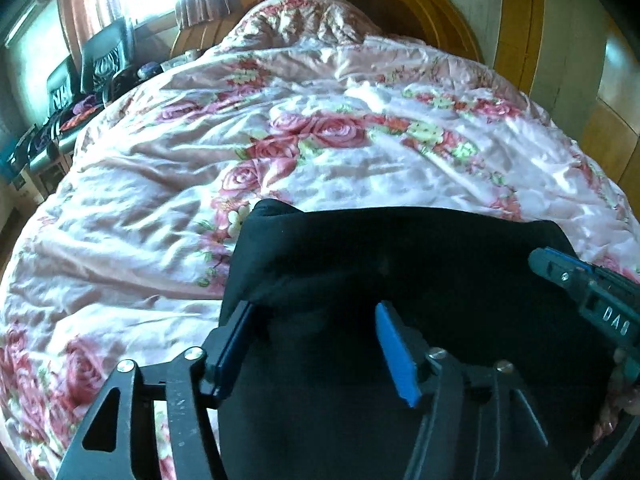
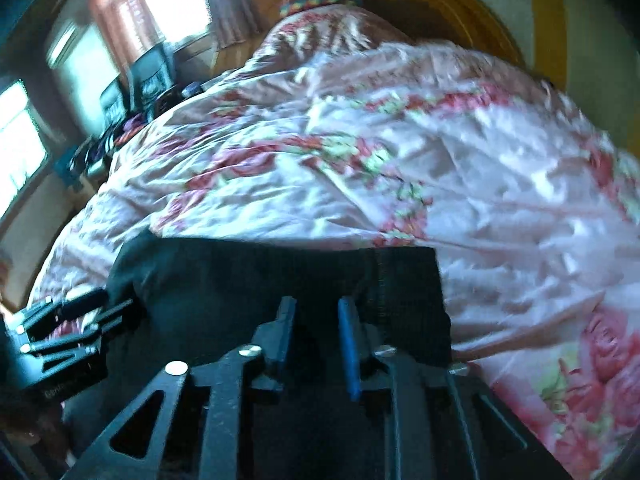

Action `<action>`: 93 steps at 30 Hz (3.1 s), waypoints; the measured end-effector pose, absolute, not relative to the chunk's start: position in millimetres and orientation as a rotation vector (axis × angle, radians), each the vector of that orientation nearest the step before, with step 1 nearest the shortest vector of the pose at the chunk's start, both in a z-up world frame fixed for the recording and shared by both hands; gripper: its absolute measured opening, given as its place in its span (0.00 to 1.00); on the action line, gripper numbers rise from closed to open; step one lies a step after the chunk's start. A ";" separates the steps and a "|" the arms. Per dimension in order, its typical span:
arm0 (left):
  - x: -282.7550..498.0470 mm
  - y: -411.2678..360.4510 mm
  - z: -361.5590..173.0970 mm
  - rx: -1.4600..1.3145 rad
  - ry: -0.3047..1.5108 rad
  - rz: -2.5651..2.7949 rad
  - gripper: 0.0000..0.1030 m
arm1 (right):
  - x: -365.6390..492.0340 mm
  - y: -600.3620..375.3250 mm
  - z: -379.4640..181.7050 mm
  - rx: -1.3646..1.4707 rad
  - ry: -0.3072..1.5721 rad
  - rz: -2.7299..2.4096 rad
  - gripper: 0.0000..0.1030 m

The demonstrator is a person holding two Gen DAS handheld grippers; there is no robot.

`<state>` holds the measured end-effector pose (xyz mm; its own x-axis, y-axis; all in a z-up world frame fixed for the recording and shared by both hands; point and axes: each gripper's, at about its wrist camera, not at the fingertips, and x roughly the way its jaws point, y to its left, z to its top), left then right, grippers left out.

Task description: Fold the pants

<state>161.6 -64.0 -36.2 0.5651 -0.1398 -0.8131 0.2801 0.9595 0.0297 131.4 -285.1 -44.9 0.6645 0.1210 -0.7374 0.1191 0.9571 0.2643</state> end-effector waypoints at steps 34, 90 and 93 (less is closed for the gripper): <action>61.5 53.7 -52.1 -0.260 0.865 -0.414 0.70 | -1.4 -296.5 -49.8 0.374 0.760 -0.013 0.65; 213.1 -36.0 -3.5 -0.056 0.709 -0.464 0.39 | 181.2 -315.7 -5.1 0.432 0.596 0.168 0.44; 241.9 -41.4 -33.2 -0.050 0.810 -0.424 0.43 | 208.7 -320.9 -31.9 0.440 0.669 0.111 0.45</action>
